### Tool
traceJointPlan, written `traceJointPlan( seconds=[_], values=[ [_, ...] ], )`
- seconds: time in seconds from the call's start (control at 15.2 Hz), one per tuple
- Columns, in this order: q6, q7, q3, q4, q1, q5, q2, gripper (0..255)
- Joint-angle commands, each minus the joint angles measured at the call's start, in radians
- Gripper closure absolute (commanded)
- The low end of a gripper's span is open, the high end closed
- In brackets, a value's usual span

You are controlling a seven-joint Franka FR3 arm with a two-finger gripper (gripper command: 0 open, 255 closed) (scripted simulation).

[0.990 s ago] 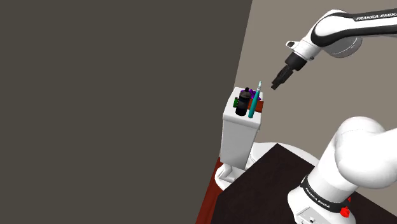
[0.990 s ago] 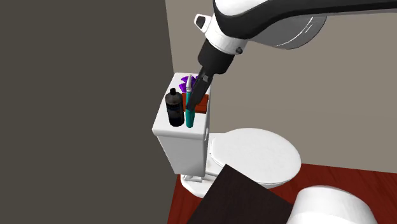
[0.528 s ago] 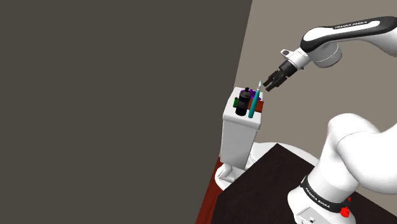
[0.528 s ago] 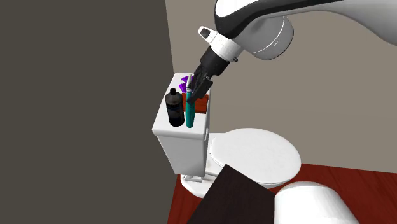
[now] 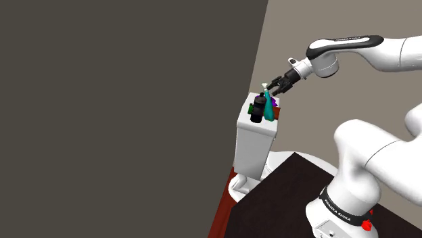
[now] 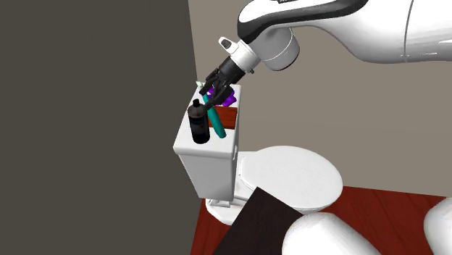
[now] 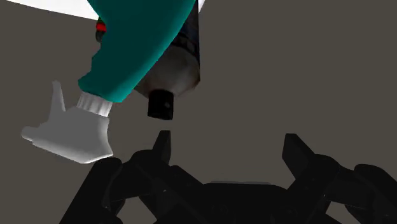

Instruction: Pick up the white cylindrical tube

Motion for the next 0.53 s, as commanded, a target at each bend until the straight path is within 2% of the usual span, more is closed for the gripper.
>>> traceJointPlan(
  seconds=[0.0,0.13,0.46],
  values=[
    [-0.042,-0.050,-0.087,0.116,0.126,-0.022,-0.085,0],
    [-0.093,-0.096,-0.135,0.238,0.230,-0.039,-0.171,0],
    [-0.075,-0.119,-0.166,0.247,0.255,-0.055,-0.206,0]
  ],
)
